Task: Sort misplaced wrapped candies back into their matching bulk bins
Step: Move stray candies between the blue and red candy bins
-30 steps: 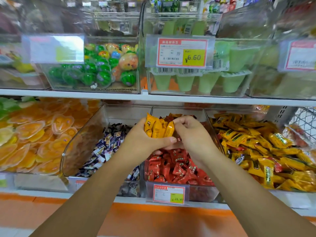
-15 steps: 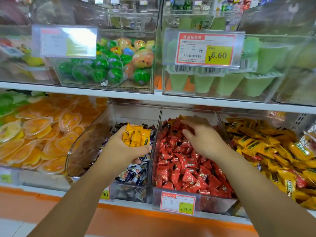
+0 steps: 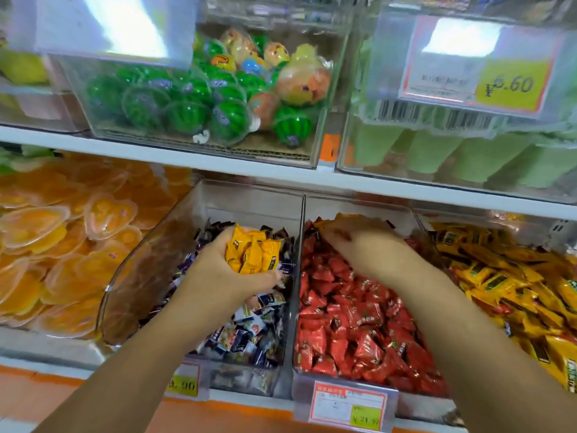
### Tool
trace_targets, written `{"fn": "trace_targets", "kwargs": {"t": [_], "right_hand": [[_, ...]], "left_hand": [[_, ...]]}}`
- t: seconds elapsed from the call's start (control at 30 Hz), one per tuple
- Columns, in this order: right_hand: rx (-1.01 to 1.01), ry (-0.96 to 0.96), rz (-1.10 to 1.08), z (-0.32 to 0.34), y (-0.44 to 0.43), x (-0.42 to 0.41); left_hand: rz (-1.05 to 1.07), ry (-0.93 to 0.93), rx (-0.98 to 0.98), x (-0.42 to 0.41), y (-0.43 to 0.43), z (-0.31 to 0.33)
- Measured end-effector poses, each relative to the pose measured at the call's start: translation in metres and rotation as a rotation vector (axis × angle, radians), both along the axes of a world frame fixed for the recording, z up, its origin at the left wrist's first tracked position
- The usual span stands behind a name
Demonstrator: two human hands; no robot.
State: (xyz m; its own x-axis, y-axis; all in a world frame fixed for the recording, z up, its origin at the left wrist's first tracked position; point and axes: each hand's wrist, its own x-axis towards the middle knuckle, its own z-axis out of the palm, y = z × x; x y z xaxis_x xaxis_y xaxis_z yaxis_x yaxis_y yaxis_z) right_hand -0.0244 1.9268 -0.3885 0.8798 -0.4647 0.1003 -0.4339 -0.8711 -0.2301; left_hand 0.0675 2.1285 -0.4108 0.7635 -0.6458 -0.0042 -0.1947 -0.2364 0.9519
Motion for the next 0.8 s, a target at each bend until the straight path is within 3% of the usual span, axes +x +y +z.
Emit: {"fn": "trace_targets", "kwargs": {"t": [0.1, 0.27, 0.47, 0.8], "right_hand": [[-0.014, -0.202, -0.186, -0.004, -0.032, 0.027], [0.089, 0.098, -0.11, -0.025, -0.052, 0.04], [0.038, 0.074, -0.066, -0.031, -0.041, 0.036], [0.444, -0.477, -0.075, -0.006, -0.017, -0.004]], "left_hand": [[0.027, -0.004, -0.021, 0.004, 0.0, -0.003], [-0.023, -0.024, -0.012, 0.003, 0.004, -0.002], [-0.002, -0.025, -0.018, 0.005, 0.006, -0.001], [-0.029, -0.023, -0.053, -0.002, 0.001, 0.002]]}}
